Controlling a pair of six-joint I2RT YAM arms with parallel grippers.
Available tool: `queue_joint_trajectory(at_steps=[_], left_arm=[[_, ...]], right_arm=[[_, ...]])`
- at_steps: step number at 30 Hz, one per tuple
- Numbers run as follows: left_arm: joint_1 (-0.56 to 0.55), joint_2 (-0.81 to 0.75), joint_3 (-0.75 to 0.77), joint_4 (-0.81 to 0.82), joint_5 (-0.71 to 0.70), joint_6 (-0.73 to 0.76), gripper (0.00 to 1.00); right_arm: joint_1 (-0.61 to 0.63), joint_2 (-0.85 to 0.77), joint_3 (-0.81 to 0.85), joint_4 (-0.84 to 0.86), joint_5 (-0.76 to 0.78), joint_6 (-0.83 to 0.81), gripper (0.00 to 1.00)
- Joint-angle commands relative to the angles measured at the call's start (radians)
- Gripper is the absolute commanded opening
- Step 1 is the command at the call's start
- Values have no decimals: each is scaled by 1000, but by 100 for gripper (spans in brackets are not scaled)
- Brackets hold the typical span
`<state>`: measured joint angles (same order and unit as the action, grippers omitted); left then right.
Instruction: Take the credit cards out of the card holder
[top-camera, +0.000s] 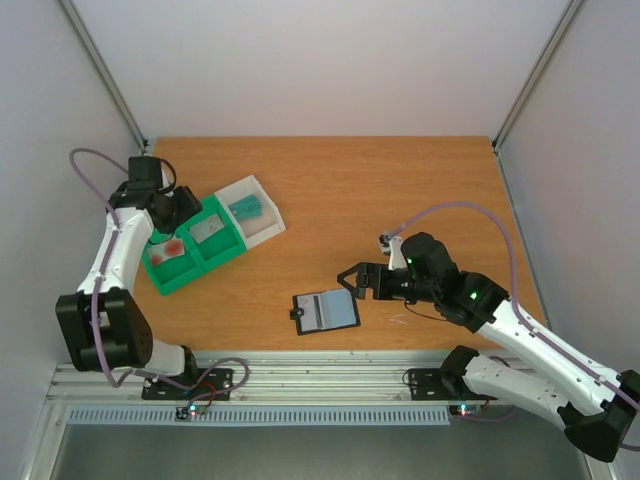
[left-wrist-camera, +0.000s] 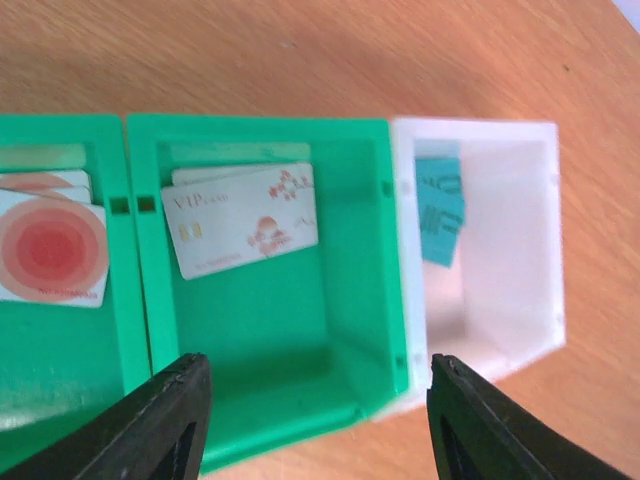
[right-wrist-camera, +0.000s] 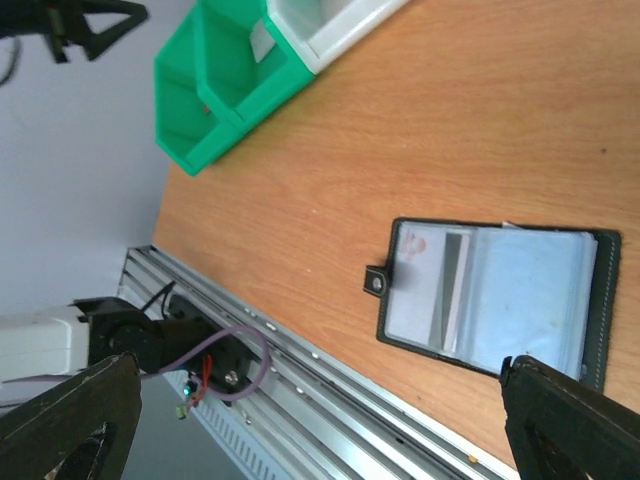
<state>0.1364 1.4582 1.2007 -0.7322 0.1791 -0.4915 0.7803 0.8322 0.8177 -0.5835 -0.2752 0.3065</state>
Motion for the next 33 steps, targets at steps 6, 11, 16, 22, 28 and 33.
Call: queue_joint_trajectory(at_steps=[6, 11, 16, 22, 28, 33], left_arm=[[-25, -180, -149, -125, 253, 61, 63], [-126, -278, -290, -79, 333, 28, 62], [-245, -337, -394, 0, 376, -45, 59], [-355, -400, -491, 93, 390, -134, 56], [-437, -402, -585, 216, 418, -233, 53], [-501, -377, -621, 270, 416, -269, 52]], right_arm=[[5, 100, 0, -37, -70, -13, 79], [5, 142, -53, 18, -78, 6, 50], [5, 219, -84, 52, -57, 3, 40], [7, 376, -104, 109, -65, 6, 43], [14, 519, -63, 120, -60, -24, 46], [14, 564, -30, 46, 52, -61, 52]])
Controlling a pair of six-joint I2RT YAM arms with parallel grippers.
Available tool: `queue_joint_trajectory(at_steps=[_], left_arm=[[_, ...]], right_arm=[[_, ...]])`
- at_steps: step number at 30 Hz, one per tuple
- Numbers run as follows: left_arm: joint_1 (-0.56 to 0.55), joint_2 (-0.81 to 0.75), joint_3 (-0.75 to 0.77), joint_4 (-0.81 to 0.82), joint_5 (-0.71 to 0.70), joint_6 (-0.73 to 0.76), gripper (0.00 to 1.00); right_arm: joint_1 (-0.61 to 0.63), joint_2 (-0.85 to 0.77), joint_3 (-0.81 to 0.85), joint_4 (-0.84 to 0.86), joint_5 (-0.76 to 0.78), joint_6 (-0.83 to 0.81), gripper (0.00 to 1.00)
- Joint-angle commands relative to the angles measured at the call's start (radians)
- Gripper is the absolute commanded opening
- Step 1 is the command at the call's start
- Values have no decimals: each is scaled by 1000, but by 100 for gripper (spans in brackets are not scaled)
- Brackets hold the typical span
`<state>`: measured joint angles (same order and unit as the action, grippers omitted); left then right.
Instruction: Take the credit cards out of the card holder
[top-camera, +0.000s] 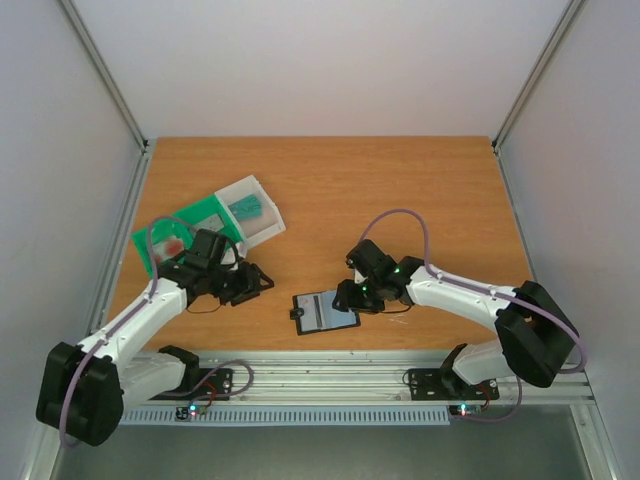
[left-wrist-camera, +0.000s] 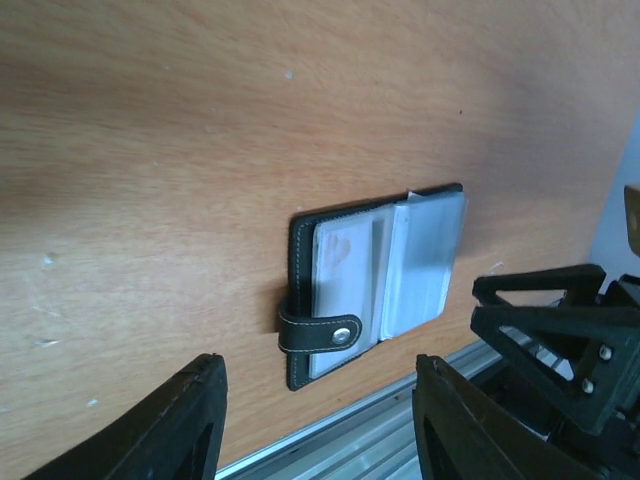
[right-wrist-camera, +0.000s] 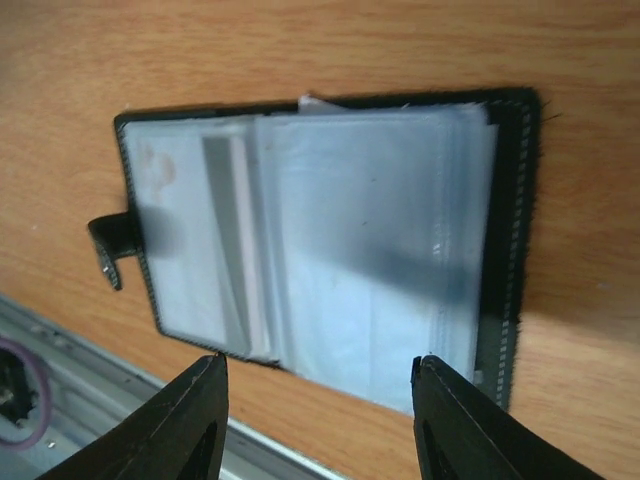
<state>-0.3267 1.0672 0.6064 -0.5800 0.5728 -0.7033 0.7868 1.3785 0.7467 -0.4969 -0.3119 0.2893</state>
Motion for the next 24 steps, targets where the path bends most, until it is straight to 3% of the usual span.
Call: queue_joint_trajectory(at_steps=[1, 11, 24], left_arm=[[-50, 16, -38, 138, 25, -68, 52], [-140, 152, -81, 322, 1, -130, 45], [-171, 398, -98, 508, -12, -133, 24]], right_arm=[[8, 28, 41, -43, 94, -47, 52], [14, 120, 29, 0, 107, -59, 56], [28, 128, 0, 90, 54, -62, 41]])
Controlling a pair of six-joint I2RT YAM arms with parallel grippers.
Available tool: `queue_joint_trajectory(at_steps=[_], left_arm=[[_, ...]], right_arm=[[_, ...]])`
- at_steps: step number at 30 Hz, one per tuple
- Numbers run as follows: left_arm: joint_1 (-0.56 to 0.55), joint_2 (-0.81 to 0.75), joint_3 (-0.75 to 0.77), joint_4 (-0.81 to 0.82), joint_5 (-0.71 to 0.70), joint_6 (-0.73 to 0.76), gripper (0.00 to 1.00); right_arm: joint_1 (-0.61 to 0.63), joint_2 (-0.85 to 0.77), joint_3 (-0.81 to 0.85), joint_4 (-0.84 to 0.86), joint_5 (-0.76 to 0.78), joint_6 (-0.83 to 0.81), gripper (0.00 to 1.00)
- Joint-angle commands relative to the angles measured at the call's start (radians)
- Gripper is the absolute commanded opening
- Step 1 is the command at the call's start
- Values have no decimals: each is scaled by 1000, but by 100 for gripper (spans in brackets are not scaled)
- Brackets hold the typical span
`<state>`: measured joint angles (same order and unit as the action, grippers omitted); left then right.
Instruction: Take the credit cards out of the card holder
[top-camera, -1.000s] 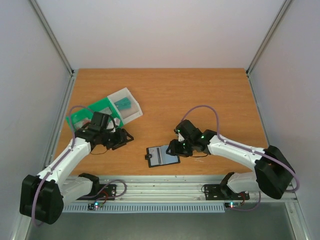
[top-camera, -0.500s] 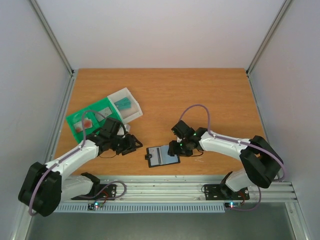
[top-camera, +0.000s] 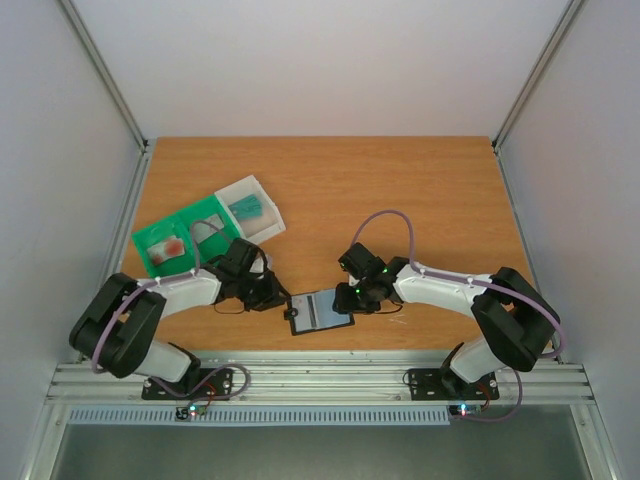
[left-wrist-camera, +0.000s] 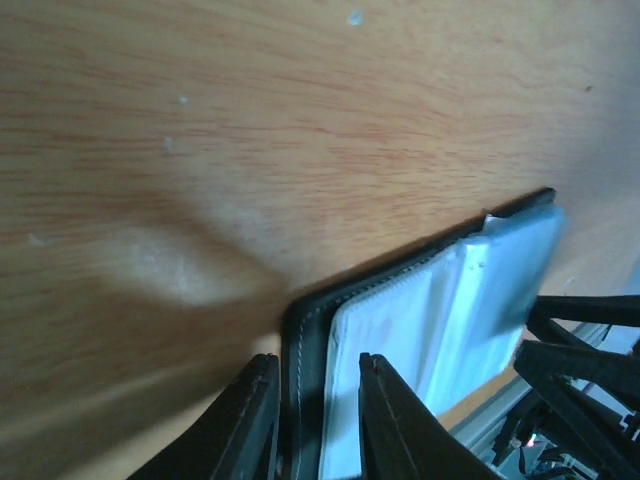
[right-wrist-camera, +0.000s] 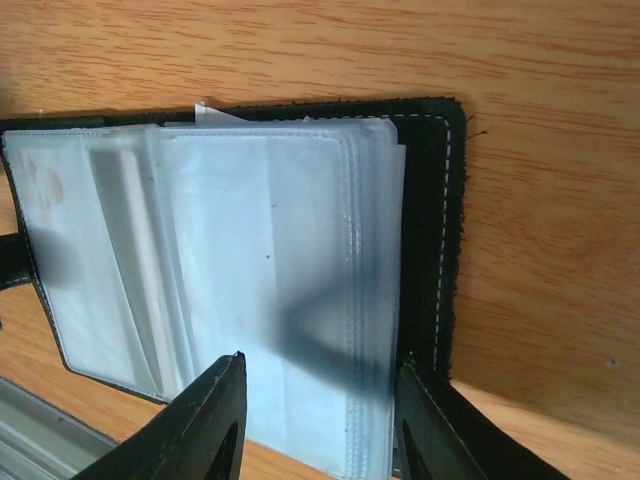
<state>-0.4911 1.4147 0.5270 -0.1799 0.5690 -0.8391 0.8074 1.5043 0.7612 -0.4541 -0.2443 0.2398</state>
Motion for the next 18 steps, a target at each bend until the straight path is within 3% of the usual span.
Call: queue_joint_trajectory(at_steps=[1, 10, 18], left_arm=[[-7, 68, -19, 116, -6, 6, 23], [-8, 125, -27, 169, 1, -6, 13], [-12, 109, -23, 169, 5, -20, 14]], right_arm=[[7, 3, -15, 51, -17, -12, 41], [9, 12, -29, 98, -55, -10, 25], [9, 4, -54, 158, -68, 3, 9]])
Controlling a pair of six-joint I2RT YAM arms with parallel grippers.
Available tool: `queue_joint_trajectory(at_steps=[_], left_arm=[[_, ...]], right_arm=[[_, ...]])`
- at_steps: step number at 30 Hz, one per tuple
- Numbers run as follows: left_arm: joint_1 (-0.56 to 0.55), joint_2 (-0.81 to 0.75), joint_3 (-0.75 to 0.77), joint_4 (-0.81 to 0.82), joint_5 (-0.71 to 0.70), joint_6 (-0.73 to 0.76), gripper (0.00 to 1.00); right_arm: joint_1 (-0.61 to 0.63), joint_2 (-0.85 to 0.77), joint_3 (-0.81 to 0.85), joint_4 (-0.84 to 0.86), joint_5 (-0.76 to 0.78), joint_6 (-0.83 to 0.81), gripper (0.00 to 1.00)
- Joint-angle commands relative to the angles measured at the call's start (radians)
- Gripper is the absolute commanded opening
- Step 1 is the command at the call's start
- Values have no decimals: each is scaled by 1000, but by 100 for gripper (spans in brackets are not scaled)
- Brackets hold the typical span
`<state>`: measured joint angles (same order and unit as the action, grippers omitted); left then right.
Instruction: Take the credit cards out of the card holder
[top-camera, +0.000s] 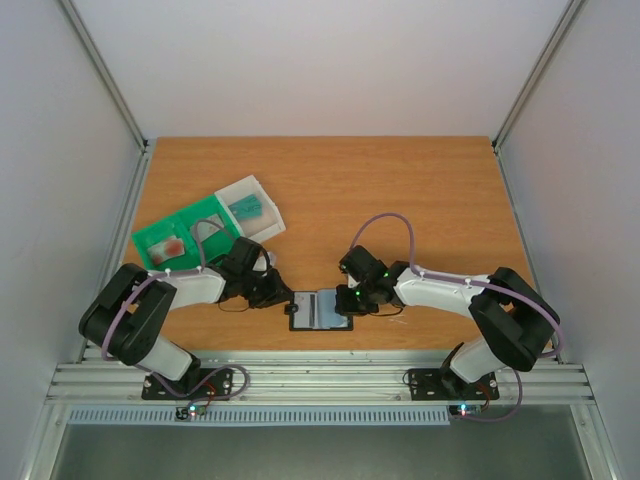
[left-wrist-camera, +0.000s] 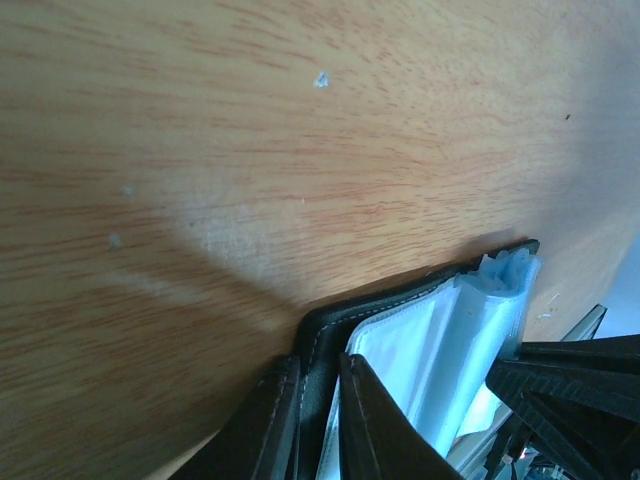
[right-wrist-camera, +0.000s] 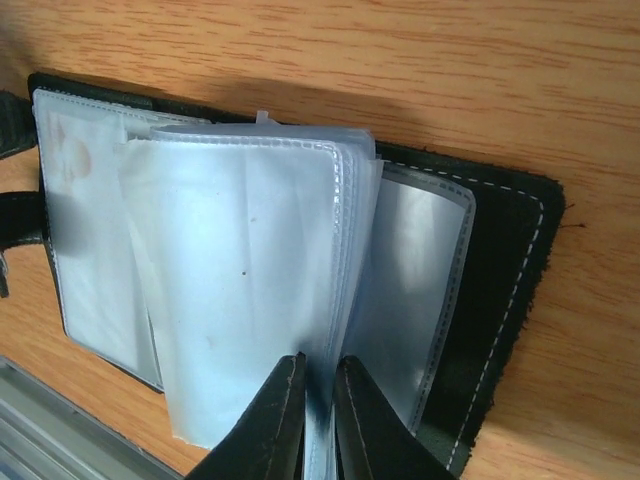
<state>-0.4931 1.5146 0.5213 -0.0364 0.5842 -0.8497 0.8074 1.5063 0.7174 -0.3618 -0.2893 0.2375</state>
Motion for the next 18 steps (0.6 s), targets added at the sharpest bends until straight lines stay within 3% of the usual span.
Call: queue_joint_trajectory(at_steps=[1, 7, 12, 18], left_arm=[[-12, 5, -16, 26, -12, -10, 14], [-18, -5, -5, 13, -11, -15, 14], [-18, -65, 18, -79, -36, -7, 24], [-21, -151, 56, -147, -48, -5, 32]], right_arm=[[9, 3, -13, 74, -29, 6, 6], [9, 0, -34, 117, -42, 28, 1], [9, -37, -32, 52, 28, 23, 1], [9, -116, 18, -112, 124, 27, 16]])
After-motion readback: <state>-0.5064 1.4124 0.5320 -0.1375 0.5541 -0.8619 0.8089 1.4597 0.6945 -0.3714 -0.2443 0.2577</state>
